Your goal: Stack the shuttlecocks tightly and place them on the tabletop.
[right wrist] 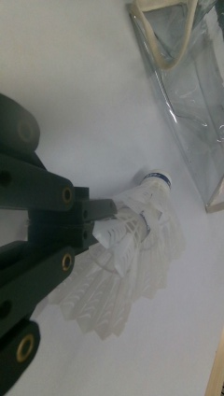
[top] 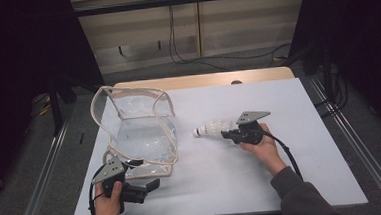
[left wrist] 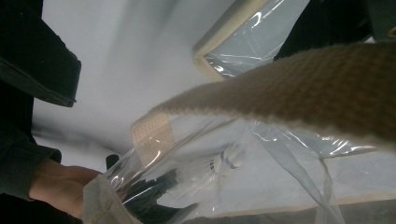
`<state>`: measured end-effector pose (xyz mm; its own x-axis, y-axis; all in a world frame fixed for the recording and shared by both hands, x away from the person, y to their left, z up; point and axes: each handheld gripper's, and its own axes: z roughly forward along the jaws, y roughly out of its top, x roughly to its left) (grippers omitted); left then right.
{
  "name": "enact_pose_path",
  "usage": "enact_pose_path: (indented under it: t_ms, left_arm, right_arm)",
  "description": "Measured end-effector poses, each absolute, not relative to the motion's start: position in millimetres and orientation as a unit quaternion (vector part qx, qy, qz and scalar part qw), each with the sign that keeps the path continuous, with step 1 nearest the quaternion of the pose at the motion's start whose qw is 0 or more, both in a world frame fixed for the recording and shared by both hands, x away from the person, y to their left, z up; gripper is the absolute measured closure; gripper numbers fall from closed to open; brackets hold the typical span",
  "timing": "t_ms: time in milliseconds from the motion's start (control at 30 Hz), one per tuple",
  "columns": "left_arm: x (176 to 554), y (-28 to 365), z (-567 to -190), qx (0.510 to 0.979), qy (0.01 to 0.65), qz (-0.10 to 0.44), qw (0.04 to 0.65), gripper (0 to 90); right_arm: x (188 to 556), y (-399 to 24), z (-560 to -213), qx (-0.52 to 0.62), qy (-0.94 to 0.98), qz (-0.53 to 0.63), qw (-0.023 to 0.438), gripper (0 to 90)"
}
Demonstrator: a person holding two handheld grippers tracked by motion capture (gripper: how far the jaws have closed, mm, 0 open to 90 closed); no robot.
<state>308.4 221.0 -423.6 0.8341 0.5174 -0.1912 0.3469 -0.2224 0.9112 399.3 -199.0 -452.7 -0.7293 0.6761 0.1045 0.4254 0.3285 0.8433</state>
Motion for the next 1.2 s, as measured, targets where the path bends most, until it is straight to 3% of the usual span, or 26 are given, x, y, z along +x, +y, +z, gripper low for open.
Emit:
enact_pose_path:
  t_ms: [1200]
  left_arm:
    - [308.3,221.0,-423.5,0.778,0.278,0.076,0.558,1.0]
  right_arm:
    - [398.6,-195.8,-454.9,0.350,0.800,0.468,0.137,90.0]
